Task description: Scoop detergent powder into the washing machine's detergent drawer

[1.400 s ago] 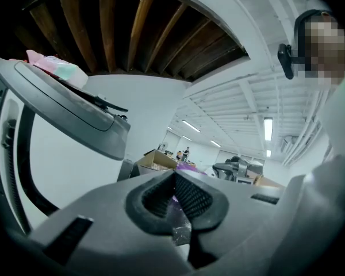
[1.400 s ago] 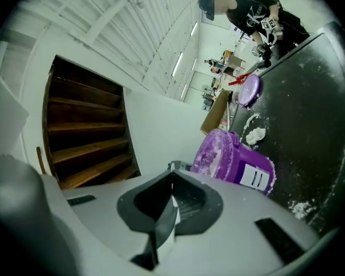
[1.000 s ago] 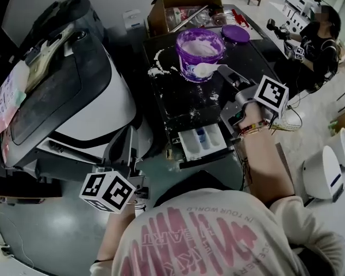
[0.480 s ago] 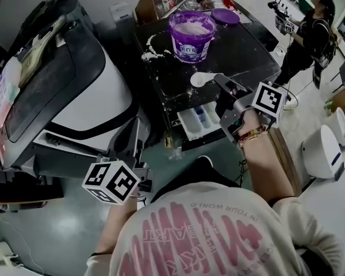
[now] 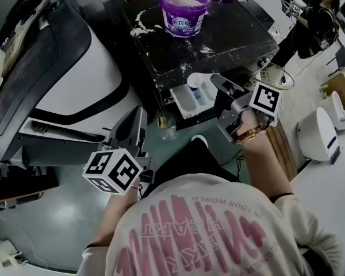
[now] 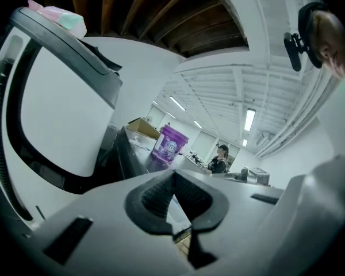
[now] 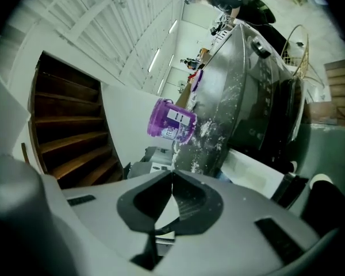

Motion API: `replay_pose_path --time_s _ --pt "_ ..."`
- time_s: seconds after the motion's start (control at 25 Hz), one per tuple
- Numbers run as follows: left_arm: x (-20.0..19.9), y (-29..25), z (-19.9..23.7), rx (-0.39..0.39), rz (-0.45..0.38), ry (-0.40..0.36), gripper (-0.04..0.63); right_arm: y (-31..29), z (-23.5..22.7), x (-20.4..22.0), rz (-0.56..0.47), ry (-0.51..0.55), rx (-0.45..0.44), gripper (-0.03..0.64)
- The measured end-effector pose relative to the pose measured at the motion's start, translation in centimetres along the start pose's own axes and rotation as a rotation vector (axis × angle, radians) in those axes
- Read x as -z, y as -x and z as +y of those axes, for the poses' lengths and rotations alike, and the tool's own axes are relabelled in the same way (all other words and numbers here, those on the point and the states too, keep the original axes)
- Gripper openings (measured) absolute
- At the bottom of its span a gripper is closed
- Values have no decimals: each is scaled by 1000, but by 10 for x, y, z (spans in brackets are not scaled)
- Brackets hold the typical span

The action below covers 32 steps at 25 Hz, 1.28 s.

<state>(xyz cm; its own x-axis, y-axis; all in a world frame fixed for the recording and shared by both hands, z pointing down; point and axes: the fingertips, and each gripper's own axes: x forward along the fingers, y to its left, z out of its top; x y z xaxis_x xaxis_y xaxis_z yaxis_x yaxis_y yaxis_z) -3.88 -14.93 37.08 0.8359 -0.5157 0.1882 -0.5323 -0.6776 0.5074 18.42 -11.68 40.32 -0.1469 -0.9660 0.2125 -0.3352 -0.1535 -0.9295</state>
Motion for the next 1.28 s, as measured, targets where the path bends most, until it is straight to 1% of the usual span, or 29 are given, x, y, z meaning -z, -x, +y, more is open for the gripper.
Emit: replay_pose_path --time_s 0.2,0.32,0.56,0.72,0.88,1.0,1.28 --pt "20 -9 -5 13 31 22 2 9 -17 15 30 -10 30 3" --pt "29 -14 -8 8 40 37 3 13 -23 18 57 -4 40 3" --pt "29 -23 -15 -34 18 43 2 9 -24 5 112 -4 10 3" --pt "21 -27 -23 -83 -29 50 3 3 -22 -5 173 21 -9 3" --pt "21 -30 -27 -152 -65 80 2 -6 -23 -4 279 51 -23 3" --pt "27 -30 -31 -196 -77 91 2 -11 -25 2 356 75 -27 5" --pt "46 -14 -37 -309 -113 134 3 -21 -34 26 522 211 -24 5"
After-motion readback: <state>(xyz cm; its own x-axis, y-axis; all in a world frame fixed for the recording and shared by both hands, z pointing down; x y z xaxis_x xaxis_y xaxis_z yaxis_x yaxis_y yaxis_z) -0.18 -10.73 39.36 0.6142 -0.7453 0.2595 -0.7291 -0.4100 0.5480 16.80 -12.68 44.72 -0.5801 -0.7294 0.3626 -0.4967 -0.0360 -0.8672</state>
